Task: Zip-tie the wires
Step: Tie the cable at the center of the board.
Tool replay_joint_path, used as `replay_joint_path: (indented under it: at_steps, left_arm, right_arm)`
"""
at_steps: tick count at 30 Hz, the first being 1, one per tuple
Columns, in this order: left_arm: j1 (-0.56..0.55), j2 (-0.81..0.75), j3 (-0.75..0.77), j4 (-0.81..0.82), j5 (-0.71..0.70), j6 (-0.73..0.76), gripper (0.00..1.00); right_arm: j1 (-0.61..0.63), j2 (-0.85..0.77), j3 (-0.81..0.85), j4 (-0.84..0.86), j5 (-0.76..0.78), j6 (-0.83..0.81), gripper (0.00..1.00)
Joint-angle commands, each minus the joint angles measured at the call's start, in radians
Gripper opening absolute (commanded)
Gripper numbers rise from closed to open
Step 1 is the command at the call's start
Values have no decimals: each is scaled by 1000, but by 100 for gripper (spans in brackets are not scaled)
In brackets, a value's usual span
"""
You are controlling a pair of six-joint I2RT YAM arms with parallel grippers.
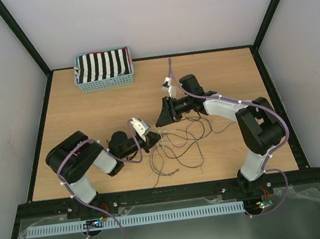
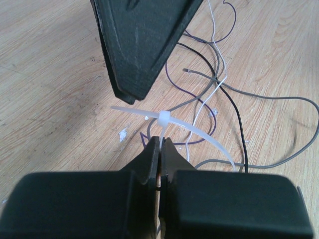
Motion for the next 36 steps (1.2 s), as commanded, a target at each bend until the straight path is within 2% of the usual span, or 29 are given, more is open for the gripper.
replay_joint_path:
  at_steps: [1,8,22,32,36]
  left_arm:
    - [6,-12,14,50,19,-5,0]
    - [6,-10,15,49,19,-7,0]
    - [6,-9,18,50,17,-8,0]
    - [6,-11,18,50,12,-10,0]
    - [6,-11,18,50,13,-9,0]
  right_arm:
    - [14,12,6,13,-11,7,47]
    - [26,18,-6,31,-25,19,40]
    - [38,30,-10,33,-39,23,31]
    - [40,37,-16,9,-31,-2,38]
    - [39,34,-17,7,-34,-6,38]
